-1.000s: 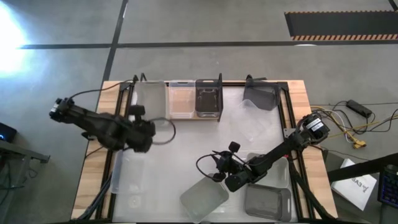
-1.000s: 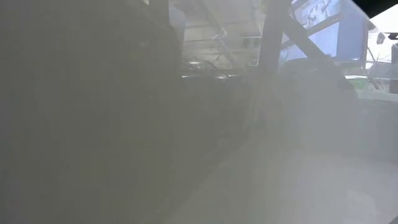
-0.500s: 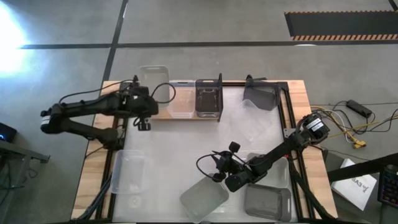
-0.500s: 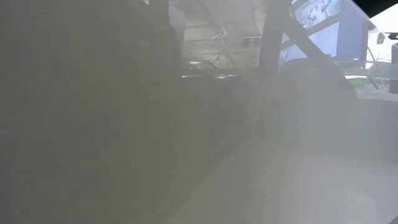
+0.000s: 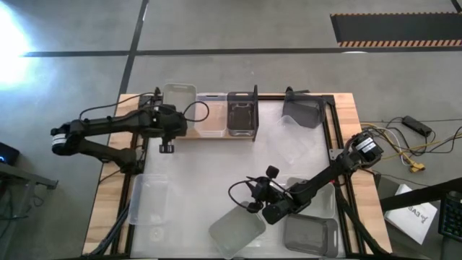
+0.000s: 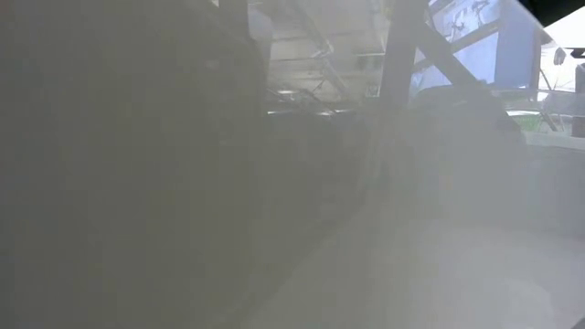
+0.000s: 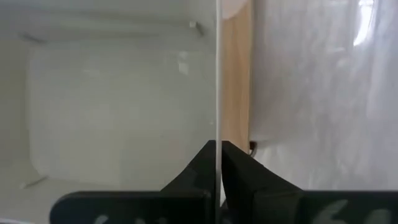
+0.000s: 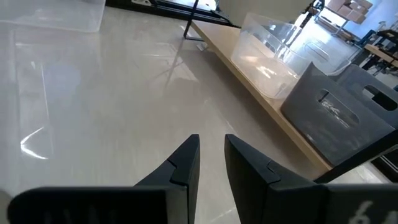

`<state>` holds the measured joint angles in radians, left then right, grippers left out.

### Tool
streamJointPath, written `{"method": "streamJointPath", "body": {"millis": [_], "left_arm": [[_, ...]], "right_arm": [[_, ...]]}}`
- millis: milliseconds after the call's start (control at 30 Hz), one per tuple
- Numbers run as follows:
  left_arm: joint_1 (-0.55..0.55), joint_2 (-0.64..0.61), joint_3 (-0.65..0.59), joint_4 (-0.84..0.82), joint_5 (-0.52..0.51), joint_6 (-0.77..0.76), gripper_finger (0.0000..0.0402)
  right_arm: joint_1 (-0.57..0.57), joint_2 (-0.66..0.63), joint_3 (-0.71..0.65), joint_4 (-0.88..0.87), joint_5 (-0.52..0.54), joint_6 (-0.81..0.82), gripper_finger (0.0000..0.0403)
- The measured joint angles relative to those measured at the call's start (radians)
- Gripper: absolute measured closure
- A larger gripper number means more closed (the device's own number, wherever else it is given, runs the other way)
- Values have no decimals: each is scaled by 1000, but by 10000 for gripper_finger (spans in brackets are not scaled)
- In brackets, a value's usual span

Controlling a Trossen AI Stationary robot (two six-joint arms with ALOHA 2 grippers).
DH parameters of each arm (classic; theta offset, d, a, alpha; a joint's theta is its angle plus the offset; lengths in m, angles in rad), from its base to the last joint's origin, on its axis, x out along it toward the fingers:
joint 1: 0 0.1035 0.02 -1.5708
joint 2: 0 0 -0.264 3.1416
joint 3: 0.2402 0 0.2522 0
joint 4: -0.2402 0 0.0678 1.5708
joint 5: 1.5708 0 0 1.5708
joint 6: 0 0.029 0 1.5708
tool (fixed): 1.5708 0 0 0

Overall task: Stack baskets on shelf by color
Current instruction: Put the left gray bin on the shelf

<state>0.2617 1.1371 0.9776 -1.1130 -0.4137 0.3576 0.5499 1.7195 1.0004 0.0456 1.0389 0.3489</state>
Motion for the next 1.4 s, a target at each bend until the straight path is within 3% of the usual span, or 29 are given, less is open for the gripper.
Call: {"method": "streamJointPath", "body": {"millis": [767, 1133, 1400], "left_arm": [[7, 72, -69, 90, 26, 23, 398], [8, 71, -100, 112, 0, 24, 303], [9, 70, -101, 116, -17, 140, 283]], "right_arm": [[6, 0, 0, 20, 0, 0, 335], [6, 0, 0, 23, -1, 0, 335], [6, 0, 0, 46, -1, -6, 335]]}}
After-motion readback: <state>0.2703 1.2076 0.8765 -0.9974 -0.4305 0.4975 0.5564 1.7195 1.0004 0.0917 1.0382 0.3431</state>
